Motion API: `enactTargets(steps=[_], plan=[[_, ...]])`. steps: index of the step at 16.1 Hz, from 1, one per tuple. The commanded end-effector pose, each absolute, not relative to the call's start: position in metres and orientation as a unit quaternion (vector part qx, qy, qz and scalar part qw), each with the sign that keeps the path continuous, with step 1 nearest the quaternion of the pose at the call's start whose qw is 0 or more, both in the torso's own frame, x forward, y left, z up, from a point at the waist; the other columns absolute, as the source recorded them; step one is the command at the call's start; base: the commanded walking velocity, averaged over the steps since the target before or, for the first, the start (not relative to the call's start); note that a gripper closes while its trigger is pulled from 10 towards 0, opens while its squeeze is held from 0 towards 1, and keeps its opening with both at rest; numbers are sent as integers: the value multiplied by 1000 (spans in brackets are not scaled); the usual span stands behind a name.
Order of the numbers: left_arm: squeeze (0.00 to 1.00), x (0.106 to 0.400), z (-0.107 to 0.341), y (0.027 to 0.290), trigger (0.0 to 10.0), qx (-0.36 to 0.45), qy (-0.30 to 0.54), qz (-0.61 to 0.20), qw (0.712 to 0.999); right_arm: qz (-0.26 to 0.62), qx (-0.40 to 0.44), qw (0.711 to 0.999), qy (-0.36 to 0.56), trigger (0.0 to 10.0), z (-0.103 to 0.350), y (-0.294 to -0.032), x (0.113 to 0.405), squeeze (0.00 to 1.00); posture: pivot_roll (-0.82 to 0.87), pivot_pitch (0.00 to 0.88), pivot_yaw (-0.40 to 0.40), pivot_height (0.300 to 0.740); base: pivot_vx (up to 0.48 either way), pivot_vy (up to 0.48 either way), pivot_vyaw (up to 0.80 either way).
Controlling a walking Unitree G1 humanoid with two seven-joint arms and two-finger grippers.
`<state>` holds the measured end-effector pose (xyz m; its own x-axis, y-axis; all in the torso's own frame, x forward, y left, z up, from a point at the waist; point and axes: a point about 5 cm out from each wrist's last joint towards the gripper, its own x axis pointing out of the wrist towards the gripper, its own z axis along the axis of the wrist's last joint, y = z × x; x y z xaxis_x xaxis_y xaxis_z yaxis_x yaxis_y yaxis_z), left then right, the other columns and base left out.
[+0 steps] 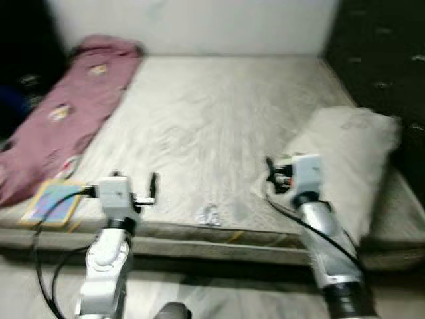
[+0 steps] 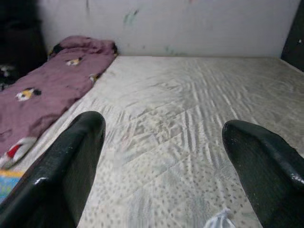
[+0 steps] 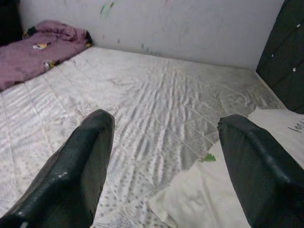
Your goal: Clean up the room
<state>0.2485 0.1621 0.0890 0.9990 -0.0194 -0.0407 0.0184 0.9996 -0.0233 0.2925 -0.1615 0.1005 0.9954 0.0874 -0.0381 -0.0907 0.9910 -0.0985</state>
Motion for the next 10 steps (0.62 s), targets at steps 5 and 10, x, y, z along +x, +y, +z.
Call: enactTargets(steps=[5, 10], plan=[[0, 250, 91, 168, 10000, -26, 15, -20, 999, 42, -27, 999, 9, 10000, 102, -155, 295, 0, 117, 0, -10, 740, 0, 0, 720], [0, 251, 91, 165, 10000, -29, 19, -36, 999, 40, -20, 999, 6, 10000, 103, -155, 295, 0, 110, 0, -9, 740, 0, 0, 0]])
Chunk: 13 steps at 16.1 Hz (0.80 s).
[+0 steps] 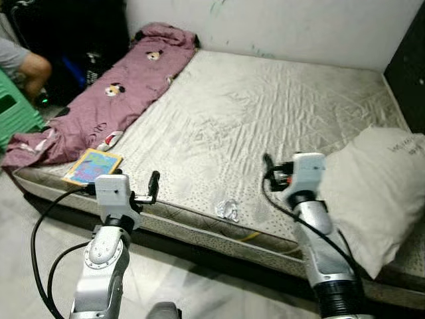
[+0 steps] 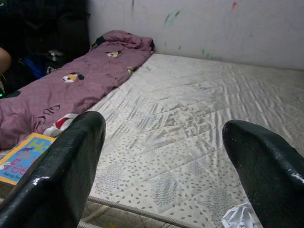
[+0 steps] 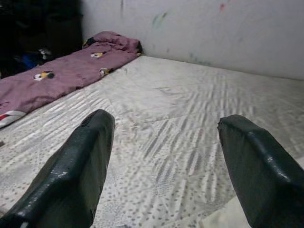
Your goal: Clean up the room
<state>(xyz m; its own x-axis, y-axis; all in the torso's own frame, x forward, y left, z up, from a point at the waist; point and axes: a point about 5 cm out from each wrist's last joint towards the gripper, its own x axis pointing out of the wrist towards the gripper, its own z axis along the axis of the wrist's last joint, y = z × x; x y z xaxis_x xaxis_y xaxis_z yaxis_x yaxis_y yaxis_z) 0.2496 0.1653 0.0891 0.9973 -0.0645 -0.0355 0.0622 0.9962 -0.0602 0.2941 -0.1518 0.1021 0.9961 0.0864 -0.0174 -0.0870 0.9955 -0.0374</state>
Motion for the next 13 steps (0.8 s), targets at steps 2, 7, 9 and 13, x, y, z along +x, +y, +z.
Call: enactTargets(steps=[2, 7, 9, 13], plan=[[0, 251, 91, 165, 10000, -33, 18, -38, 999, 38, -17, 999, 7, 10000, 103, -156, 294, 0, 109, 0, -9, 740, 0, 0, 0], [0, 251, 92, 164, 10000, -40, 16, -43, 998, 34, -12, 999, 13, 10000, 101, -157, 295, 0, 109, 0, -10, 740, 0, 0, -480], [0, 250, 92, 164, 10000, -40, 16, -44, 998, 34, -13, 999, 12, 10000, 101, -157, 295, 0, 109, 0, -8, 740, 0, 0, 0], [0, 250, 92, 163, 10000, -43, 13, -51, 998, 34, -15, 999, 13, 10000, 101, -156, 294, 0, 109, 0, -7, 740, 254, 0, 0]])
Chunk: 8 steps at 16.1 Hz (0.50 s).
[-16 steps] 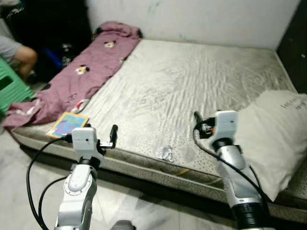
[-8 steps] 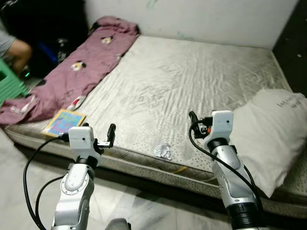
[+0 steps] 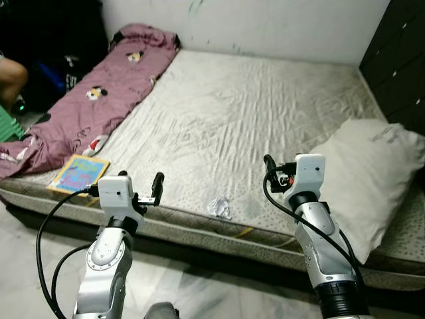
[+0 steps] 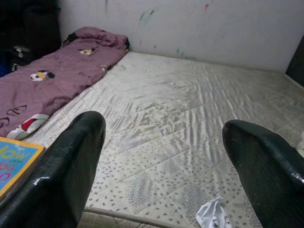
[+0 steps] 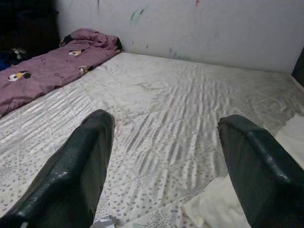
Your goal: Clean up the room
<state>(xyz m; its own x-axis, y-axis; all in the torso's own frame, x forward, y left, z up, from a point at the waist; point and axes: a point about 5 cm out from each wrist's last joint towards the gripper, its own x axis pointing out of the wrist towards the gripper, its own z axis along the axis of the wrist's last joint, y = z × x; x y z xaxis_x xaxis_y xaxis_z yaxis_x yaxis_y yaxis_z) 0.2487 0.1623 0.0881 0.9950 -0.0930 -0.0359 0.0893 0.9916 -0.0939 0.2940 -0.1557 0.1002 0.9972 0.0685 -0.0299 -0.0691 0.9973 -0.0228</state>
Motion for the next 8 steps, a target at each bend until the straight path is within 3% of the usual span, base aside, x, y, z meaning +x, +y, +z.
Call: enactTargets(steps=[1, 8], plan=[[0, 250, 92, 163, 10000, -44, 13, -52, 998, 35, -15, 999, 13, 10000, 101, -156, 295, 0, 109, 0, -7, 740, 420, 0, 0], [0, 250, 93, 162, 10000, -44, 13, -54, 998, 35, -18, 999, 13, 10000, 101, -156, 295, 0, 108, 0, -7, 740, 457, 0, 0]])
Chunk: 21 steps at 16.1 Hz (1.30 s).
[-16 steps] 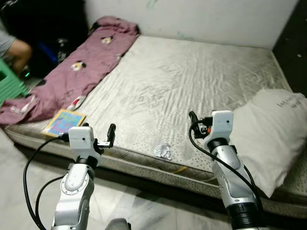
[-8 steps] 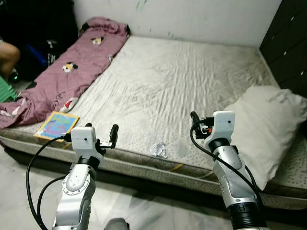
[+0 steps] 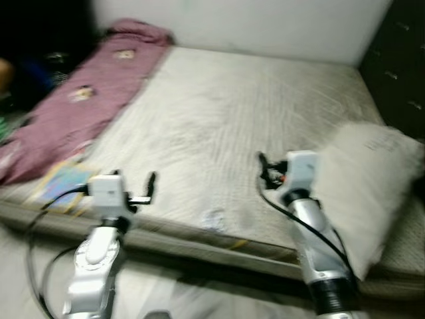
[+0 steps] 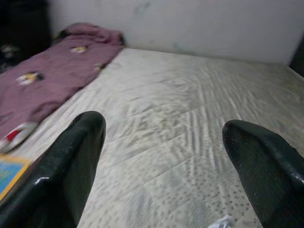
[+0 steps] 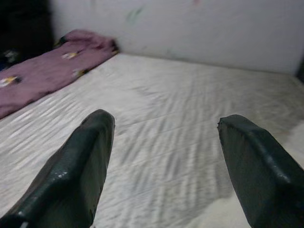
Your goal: Clean up the room
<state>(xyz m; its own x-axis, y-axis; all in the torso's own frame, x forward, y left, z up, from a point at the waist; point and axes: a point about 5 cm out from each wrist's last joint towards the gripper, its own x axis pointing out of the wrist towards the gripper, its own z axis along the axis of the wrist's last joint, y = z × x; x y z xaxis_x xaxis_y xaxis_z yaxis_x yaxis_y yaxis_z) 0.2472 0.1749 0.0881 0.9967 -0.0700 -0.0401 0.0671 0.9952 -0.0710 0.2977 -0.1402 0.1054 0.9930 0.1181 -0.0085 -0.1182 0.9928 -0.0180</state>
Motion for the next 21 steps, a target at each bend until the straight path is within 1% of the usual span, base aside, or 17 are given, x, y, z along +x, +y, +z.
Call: enactTargets(steps=[1, 5, 10, 21], plan=[[0, 250, 93, 162, 10000, -44, 13, -54, 998, 35, -18, 999, 13, 10000, 101, -156, 295, 0, 108, 0, -7, 740, 442, 0, 0], [0, 250, 91, 163, 10000, -43, 17, -48, 998, 37, -19, 999, 14, 10000, 100, -156, 295, 0, 111, 0, -10, 740, 368, 0, 0], [0, 251, 89, 162, 10000, -61, 23, -44, 997, 41, -22, 999, 15, 10000, 98, -156, 296, 0, 116, 0, -14, 740, 0, 0, 0], [0, 252, 90, 161, 10000, -86, 20, -45, 995, 45, -21, 999, 21, 10000, 96, -155, 297, 0, 114, 0, -16, 740, 0, 471, 0]])
